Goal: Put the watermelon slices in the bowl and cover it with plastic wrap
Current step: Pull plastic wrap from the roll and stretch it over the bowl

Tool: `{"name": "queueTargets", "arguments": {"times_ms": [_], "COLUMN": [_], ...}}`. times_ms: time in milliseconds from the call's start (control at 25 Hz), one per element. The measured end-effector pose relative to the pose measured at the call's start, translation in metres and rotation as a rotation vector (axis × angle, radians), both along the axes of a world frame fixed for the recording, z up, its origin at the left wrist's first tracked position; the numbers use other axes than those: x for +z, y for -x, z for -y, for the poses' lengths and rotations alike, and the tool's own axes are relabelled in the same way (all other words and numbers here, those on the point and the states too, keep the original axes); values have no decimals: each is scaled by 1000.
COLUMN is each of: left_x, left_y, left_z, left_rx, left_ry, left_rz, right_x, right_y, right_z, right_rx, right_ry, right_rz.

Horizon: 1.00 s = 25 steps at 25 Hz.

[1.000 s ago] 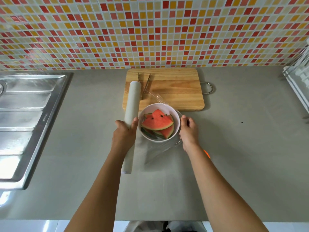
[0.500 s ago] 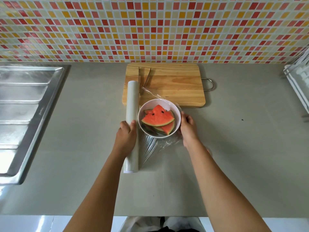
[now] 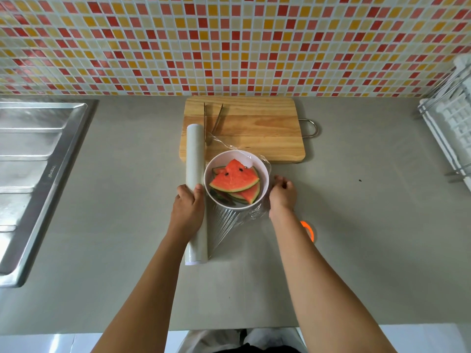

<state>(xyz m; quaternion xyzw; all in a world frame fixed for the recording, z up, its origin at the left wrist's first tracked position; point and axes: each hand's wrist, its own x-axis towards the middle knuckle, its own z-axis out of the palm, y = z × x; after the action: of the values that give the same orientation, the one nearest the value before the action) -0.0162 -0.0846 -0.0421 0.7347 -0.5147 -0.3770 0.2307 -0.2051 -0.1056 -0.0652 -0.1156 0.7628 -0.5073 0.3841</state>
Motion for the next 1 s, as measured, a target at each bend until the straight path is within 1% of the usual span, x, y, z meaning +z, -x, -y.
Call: {"name": "queueTargets", "arguments": {"times_ms": [40, 80, 120, 160, 200, 240, 280, 360, 440, 560, 640, 720, 880, 920, 1000], "left_x": [0, 0, 0, 0, 0, 0, 1, 1, 1, 1, 1, 1, 4, 4, 4], "left_y": [0, 0, 0, 0, 0, 0, 0, -1, -1, -1, -1, -2, -3, -3, -5], "left_z": [0, 1, 1, 1, 2, 2, 2, 2, 3, 3, 3, 4, 4, 3, 2], "left_rx": [2, 5, 7, 8, 8, 9, 9, 9, 10, 5, 1, -4, -14, -13, -6], "left_ry": [3, 4, 3, 1, -1, -2, -5, -12, -15, -9, -9, -9, 0, 1, 12], "left_rz": [-2, -5, -3, 0, 0, -3, -3, -2, -9, -17, -14, -8, -8, -2, 25], "right_x": [4, 11, 21, 29, 34, 36, 37, 32, 25, 20, 14, 12, 13, 13, 8], "right_y": [2, 4, 5, 3, 0, -4, -9, -16, -18, -18, -17, -15, -3, -2, -4], "right_z": [-4, -8, -11, -13, -15, -17, -19, -22, -23, -21, -19, -17, -3, 2, 10], "right_rx": [-17, -63, -106, -117, -78, 16, 125, 237, 244, 260, 298, 342, 303, 336, 391], "right_ry": [-4, 82, 222, 365, 478, 545, 564, 526, 501, 476, 406, 326, 206, 200, 162], "right_rz": [-140, -266, -313, -288, -219, -119, -15, 145, 250, 363, 383, 333, -36, -66, -44]}}
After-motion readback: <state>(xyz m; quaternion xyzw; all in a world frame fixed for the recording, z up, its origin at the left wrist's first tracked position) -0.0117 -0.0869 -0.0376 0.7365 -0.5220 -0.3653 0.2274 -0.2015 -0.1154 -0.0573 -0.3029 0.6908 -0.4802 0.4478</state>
